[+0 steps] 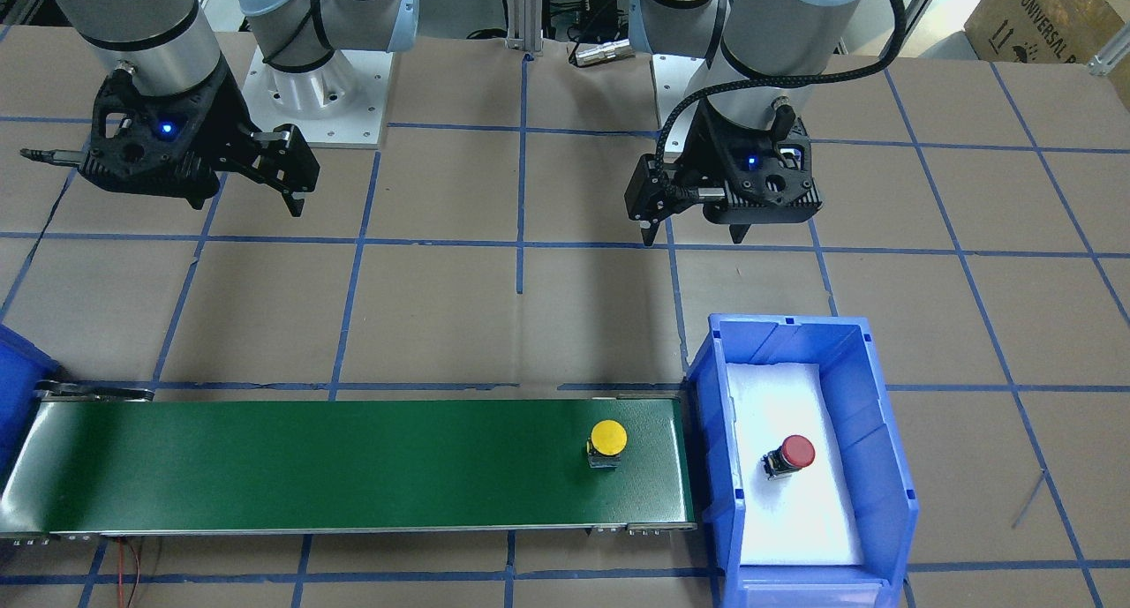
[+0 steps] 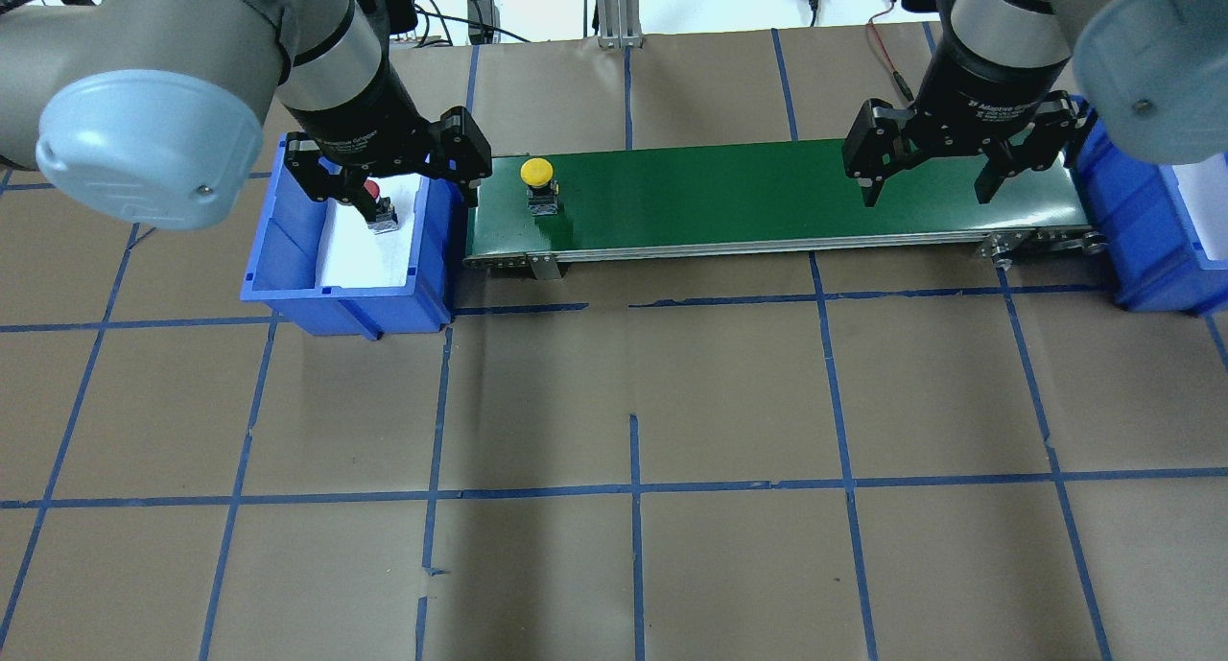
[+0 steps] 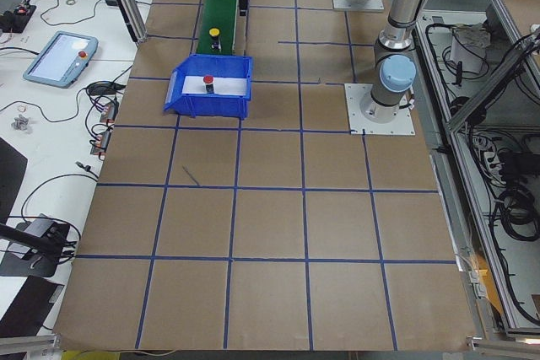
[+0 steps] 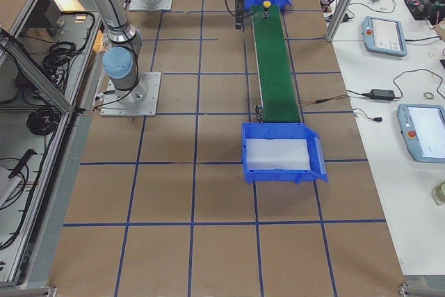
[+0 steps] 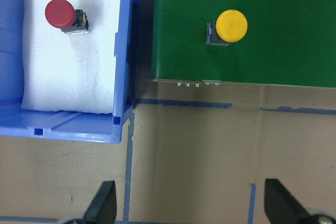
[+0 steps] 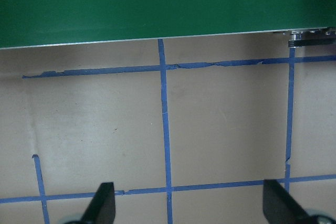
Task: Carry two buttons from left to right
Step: 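Move the left gripper back over the red button in the bin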
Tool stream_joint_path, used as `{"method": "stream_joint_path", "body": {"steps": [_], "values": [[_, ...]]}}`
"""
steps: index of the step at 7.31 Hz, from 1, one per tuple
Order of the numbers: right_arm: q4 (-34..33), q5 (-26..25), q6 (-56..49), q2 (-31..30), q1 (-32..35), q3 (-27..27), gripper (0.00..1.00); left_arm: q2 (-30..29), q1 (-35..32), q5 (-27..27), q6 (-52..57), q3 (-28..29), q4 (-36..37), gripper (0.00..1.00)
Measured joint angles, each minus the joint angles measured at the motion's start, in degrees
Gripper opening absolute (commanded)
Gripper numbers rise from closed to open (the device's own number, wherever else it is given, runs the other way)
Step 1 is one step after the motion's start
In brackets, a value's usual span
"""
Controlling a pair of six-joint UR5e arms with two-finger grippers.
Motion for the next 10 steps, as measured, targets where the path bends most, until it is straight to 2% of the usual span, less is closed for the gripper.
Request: {"method": "stream_joint_path", "body": {"steps": [2, 5, 6, 8, 10], "values": [[0.02, -0.02, 0.0, 0.0, 0.0, 0.06, 1.0, 0.29, 1.8, -0.11, 0.79, -0.05, 0.02, 1.0], [0.14, 0.02, 0.0, -0.1, 0.03, 0.54, 1.0, -0.09, 15.05, -0.29, 15.75, -0.51, 0.51, 1.0], [0.12, -0.02, 0.0, -0.14, 0.01, 0.82, 1.0, -0.39, 17.19, -0.32, 18.56, -0.65, 0.58, 0.99], [0.09, -0.05, 0.0, -0.15, 0.0, 0.98, 1.0, -2.49, 17.95, -0.34, 19.72, -0.28, 2.29, 1.0], [0.03, -0.06, -0.02, -0.1, 0.0, 1.01, 1.0, -9.2, 17.37, -0.38, 19.99, 1.32, 9.37, 0.98]]}}
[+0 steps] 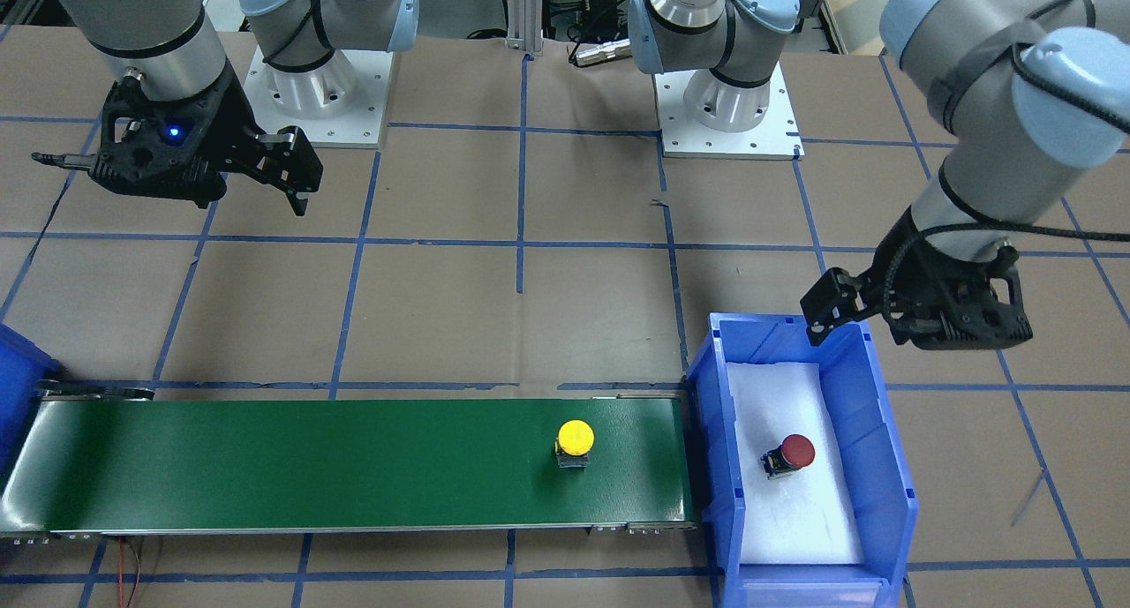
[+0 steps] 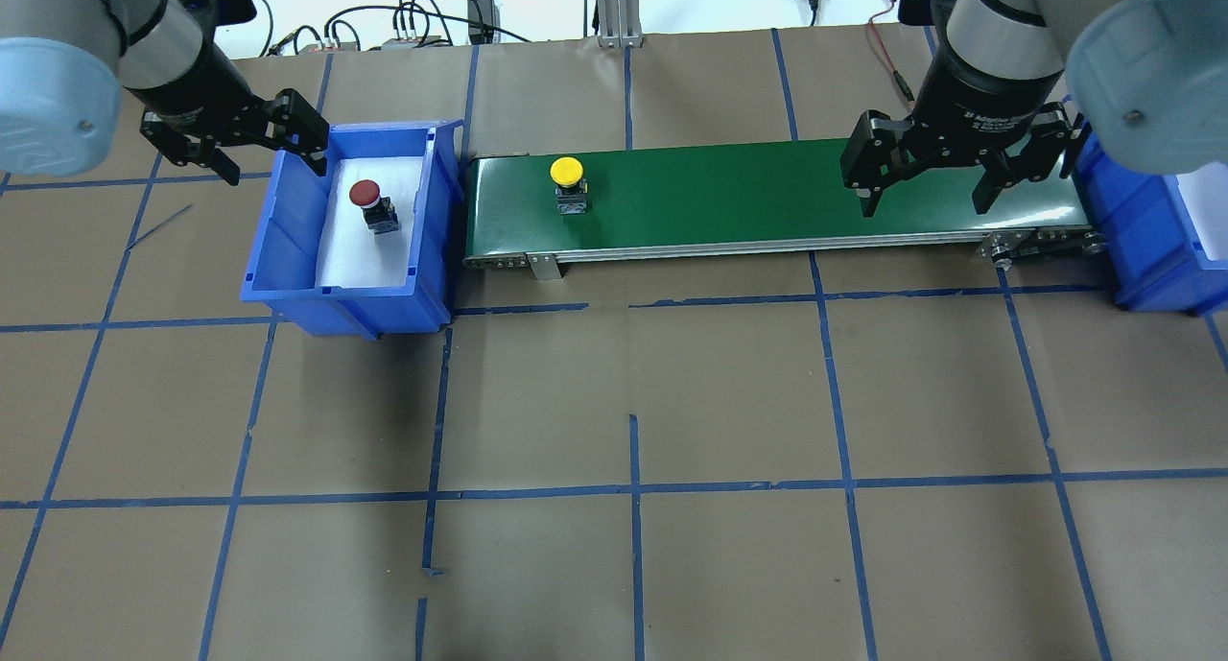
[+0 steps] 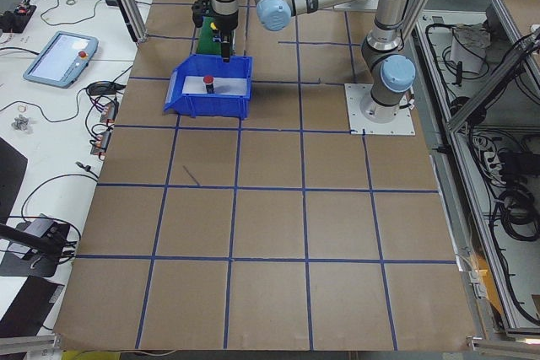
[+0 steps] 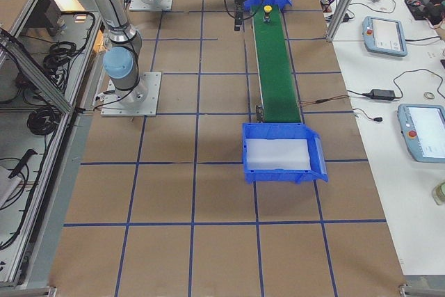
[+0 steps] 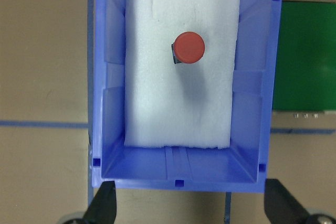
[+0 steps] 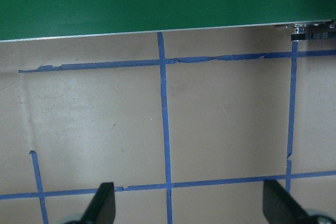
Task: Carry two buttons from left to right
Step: 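Move the left gripper back over the red button in the bin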
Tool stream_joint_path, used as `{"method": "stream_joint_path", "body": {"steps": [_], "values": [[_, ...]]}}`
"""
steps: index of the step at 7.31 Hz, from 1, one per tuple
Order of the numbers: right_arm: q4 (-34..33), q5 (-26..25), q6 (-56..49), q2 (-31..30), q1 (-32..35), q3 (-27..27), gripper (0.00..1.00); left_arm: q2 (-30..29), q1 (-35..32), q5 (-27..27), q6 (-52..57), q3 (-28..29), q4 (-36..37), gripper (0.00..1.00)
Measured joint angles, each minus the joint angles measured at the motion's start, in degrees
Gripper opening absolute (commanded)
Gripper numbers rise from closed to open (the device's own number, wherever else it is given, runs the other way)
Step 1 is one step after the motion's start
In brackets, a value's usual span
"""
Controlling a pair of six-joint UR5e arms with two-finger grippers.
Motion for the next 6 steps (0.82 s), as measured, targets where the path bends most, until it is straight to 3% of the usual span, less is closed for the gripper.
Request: {"method": "stream_joint_path", "body": {"steps": [3, 6], "values": [[-0.03, 0.0, -0.07, 0.08, 0.04, 0.01, 1.0, -10.03, -0.42, -0.32, -0.14, 1.11, 6.48, 0.96], [-0.03, 0.0, -0.07, 0.07, 0.03, 0.01, 1.0, -14.78, -0.81, -0.53, -0.1, 0.6, 9.62, 0.95]]}}
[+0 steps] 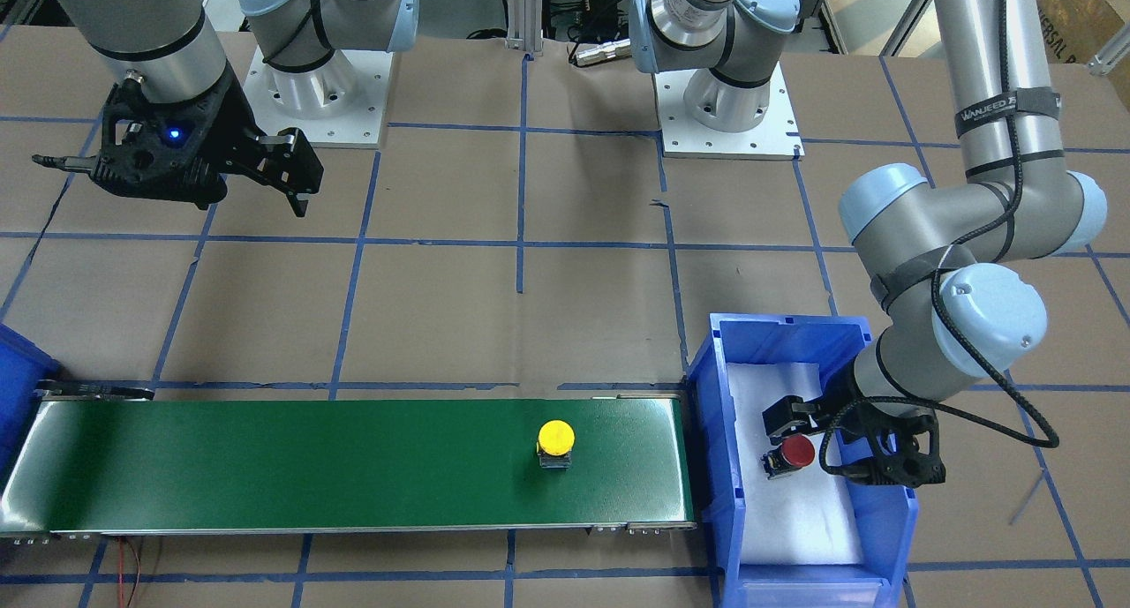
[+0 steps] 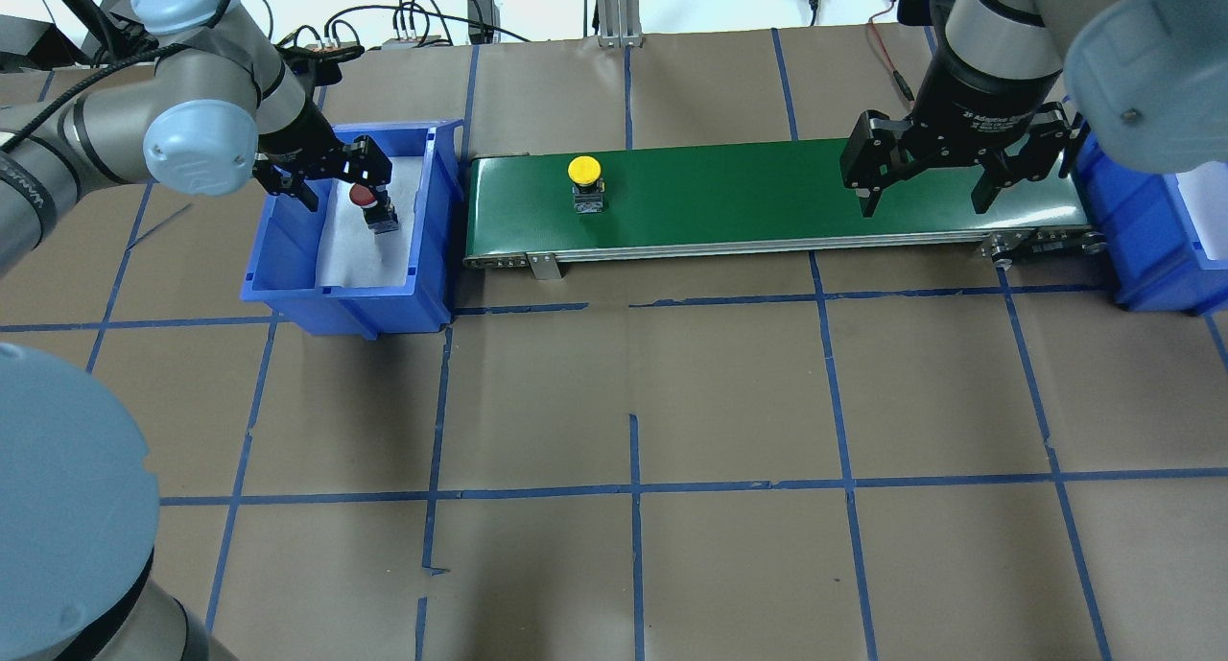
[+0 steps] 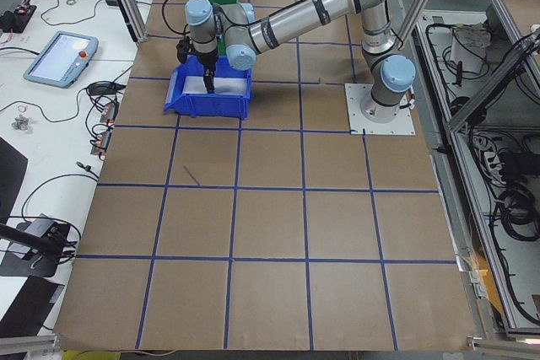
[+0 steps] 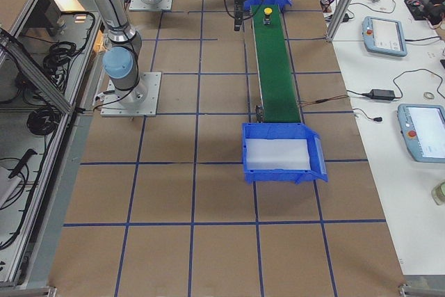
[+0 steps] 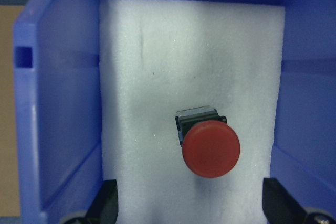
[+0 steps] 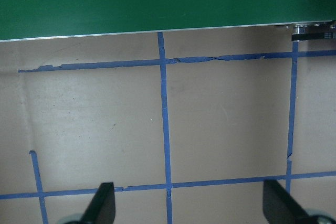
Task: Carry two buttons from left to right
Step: 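Move the left gripper back over the red button in the bin, then grasp the red button with the left gripper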
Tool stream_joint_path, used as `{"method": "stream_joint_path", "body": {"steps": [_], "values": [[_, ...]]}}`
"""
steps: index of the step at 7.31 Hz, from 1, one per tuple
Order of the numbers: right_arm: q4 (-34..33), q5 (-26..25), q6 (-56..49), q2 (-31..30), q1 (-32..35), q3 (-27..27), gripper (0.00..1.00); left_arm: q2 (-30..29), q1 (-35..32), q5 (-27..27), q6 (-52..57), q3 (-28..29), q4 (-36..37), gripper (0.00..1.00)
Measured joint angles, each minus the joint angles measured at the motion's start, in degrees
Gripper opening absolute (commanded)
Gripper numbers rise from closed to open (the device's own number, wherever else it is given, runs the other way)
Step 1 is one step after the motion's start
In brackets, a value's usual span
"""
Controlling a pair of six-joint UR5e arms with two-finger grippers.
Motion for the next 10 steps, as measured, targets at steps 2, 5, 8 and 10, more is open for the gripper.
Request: {"method": "stream_joint_path", "body": {"steps": [2, 5, 8, 10], "values": [[0.0, 0.04, 0.0, -0.04, 0.03, 0.02, 1.0, -0.88, -0.07, -0.08, -0.14, -0.08, 0.94, 0.95], [0.0, 0.0, 0.02, -0.06, -0.01, 0.03, 1.0, -2.35, -0.54, -0.13, -0.88, -0.06, 3.27, 0.9], [0.0, 0.0, 0.08, -0.06, 0.02, 0.07, 1.0, -2.67, -1.14, -0.08, -1.41, 0.52, 4.25, 0.45], [0.05, 0.0, 0.09, -0.06, 0.03, 0.05, 1.0, -2.21, -1.26, -0.08, -1.54, 0.58, 4.25, 0.23]]}}
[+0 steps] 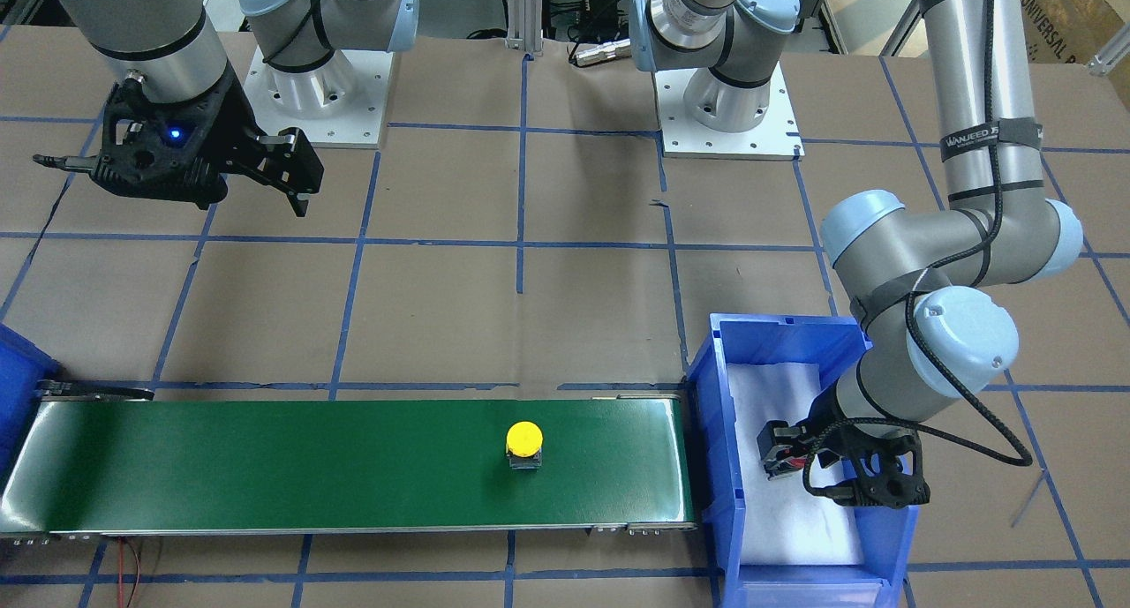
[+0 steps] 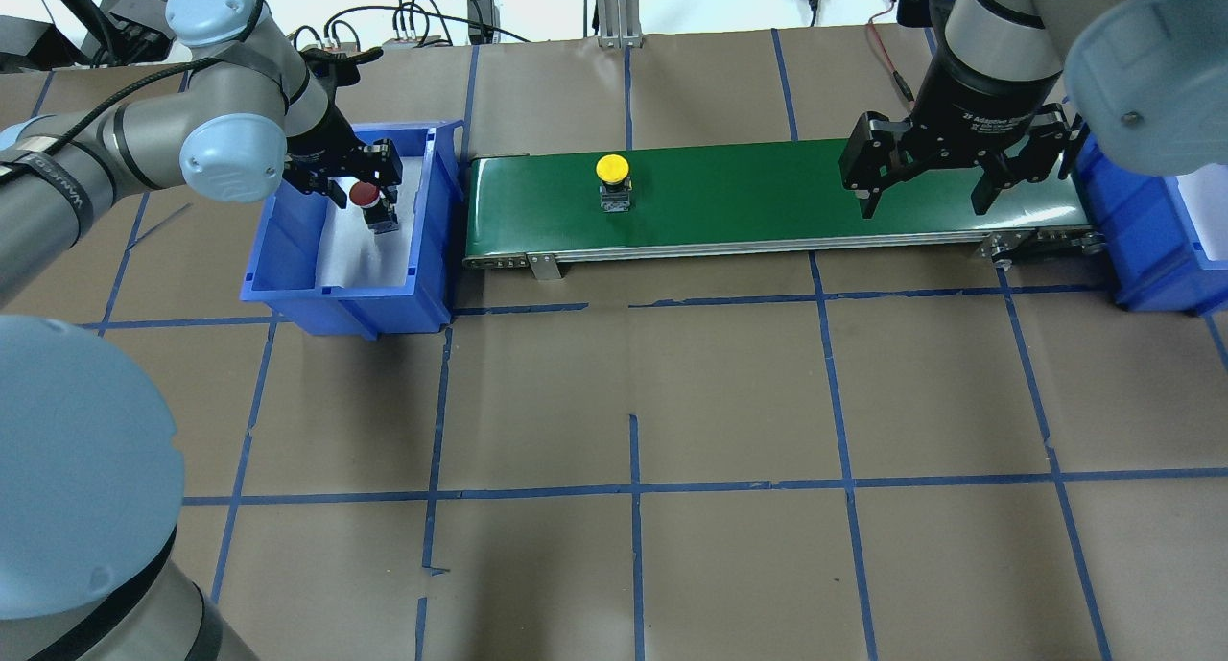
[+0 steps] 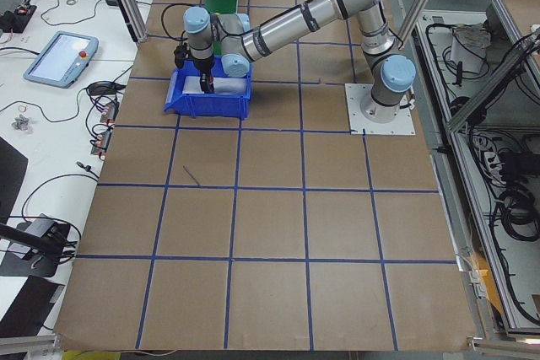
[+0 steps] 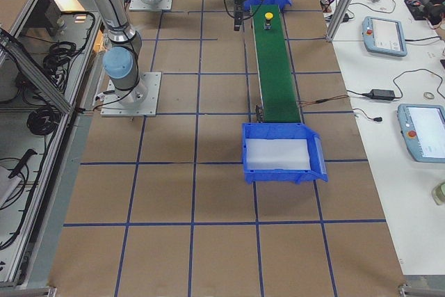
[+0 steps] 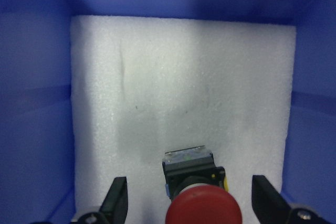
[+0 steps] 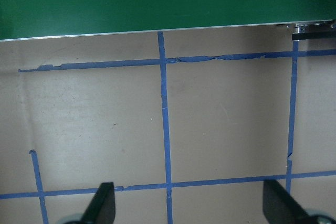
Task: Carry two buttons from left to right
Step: 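Grasp the red button with the left gripper, then place the red button on the conveyor and open the left gripper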
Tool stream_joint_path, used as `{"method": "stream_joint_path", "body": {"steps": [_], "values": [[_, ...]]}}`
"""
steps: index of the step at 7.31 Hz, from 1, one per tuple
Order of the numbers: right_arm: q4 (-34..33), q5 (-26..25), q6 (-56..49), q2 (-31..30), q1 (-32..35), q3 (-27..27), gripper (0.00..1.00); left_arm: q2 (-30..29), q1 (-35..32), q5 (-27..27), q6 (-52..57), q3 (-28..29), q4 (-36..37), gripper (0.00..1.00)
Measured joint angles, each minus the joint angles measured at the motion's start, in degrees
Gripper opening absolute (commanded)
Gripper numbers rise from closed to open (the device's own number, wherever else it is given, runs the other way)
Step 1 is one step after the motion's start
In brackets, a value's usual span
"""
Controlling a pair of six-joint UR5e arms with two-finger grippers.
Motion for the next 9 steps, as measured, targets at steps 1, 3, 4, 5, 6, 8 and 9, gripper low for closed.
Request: {"method": "stream_joint_path", "body": {"steps": [1, 3, 4, 5, 6, 8, 9], "values": [[0.02, 0.0, 0.0, 0.01, -0.02, -0.01, 1.0, 0.17, -0.05, 0.01, -0.14, -0.09, -0.02, 0.22], [0.03, 0.0, 0.0, 0.02, -0.03, 0.01, 1.0, 0.57, -0.09, 0.08, -0.39, -0.12, -0.1, 0.23], [0.04, 0.0, 0.0, 0.01, -0.04, 0.0, 1.0, 1.41, -0.15, 0.18, -0.35, 0.01, -0.31, 0.24], [0.03, 0.0, 0.0, 0.0, -0.05, 0.01, 1.0, 3.4, -0.33, 0.4, -0.36, 0.25, -1.44, 0.24], [0.04, 0.0, 0.0, 0.0, -0.06, 0.02, 1.0, 7.17, -0.71, 0.9, -0.45, 0.56, -4.7, 0.24], [0.04, 0.0, 0.0, 0.0, -0.05, 0.06, 1.0, 13.23, -1.9, 1.87, -1.39, 0.81, -11.19, 0.24], [0.04, 0.0, 0.0, -0.02, -0.04, 0.14, 1.0, 14.05, -2.78, 1.97, -2.22, 0.84, -12.09, 0.24]]}}
